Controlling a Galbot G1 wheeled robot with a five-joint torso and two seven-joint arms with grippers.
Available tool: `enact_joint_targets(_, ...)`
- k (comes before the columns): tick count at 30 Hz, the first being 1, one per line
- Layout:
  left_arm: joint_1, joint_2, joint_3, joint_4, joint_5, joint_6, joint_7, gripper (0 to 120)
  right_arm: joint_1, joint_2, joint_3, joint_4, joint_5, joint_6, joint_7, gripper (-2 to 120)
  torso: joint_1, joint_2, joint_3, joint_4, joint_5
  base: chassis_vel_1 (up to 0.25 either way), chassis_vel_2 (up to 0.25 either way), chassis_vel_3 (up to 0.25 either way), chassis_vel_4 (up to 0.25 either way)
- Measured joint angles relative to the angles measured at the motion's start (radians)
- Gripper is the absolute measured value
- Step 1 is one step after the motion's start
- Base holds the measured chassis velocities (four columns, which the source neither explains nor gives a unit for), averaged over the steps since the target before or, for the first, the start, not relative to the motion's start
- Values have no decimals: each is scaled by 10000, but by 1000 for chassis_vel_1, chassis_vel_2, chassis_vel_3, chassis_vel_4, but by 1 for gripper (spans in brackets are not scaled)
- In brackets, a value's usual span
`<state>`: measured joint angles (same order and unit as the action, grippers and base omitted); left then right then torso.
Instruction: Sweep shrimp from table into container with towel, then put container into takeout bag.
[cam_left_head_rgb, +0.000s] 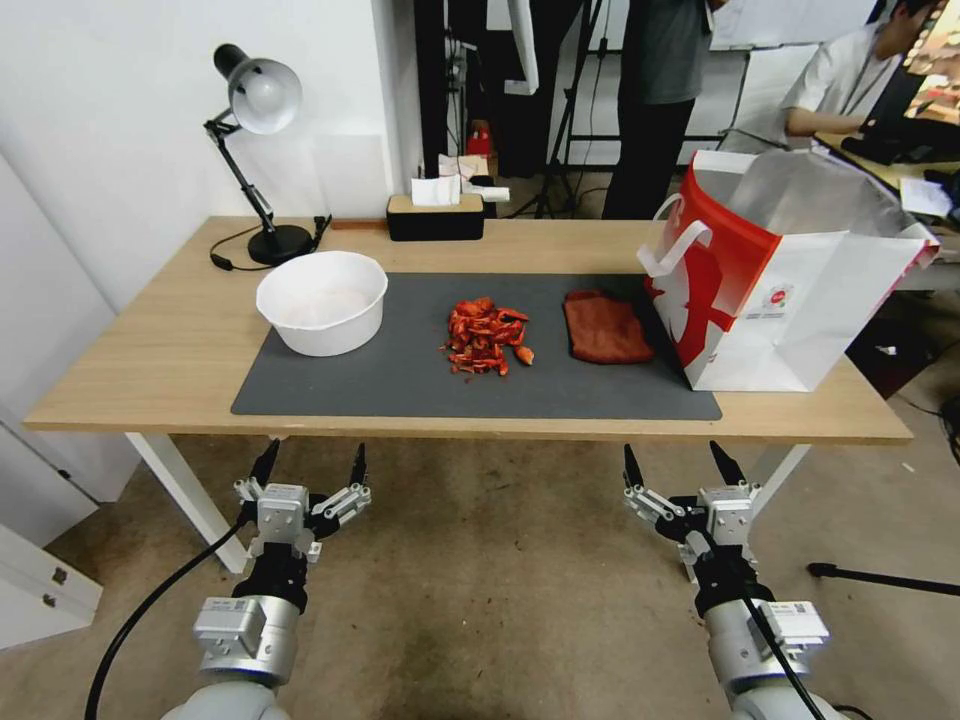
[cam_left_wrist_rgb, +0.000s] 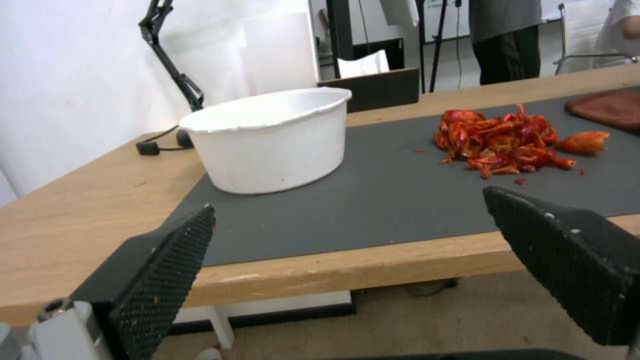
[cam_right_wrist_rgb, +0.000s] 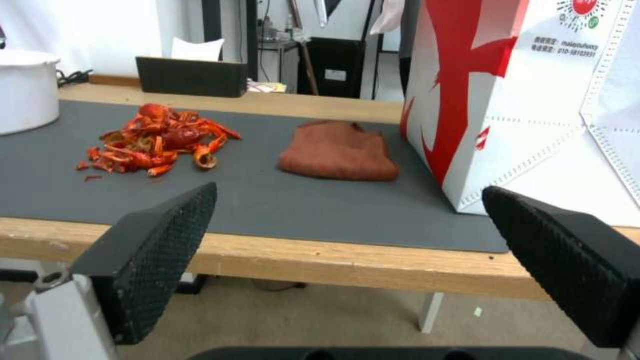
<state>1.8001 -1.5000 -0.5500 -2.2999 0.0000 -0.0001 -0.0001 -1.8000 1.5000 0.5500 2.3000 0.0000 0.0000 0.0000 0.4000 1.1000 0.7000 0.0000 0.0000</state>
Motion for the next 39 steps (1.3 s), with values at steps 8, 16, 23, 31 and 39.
enact_joint_targets(8,0,0,0,0,0,0,0,100,0,0,0,0,0,0,0,100,0,0,0,0,0,0,0,0,0)
enact_joint_targets(16,-542,335,-33,671,-83,-899,-1031,100,1321,-657,-1360,-803,824,-931,-269,100,-2,0,0,11,7,0,0,0,0)
enact_joint_targets(23,-1058,762,-50,1693,-358,-2283,-2169,100,1882,-810,-1618,-1076,1156,-1020,-274,100,1,0,2,0,-6,0,0,0,0)
enact_joint_targets(31,-1022,801,-29,1791,-431,-2475,-2091,100,1869,-835,-1407,-967,1180,-977,0,100,-1,0,1,0,1,0,0,0,0)
enact_joint_targets(39,-1862,2251,-266,1679,-2192,-2097,-1415,100,1849,-964,-1400,-876,1229,-977,114,100,-1,0,0,1,-2,0,0,0,0)
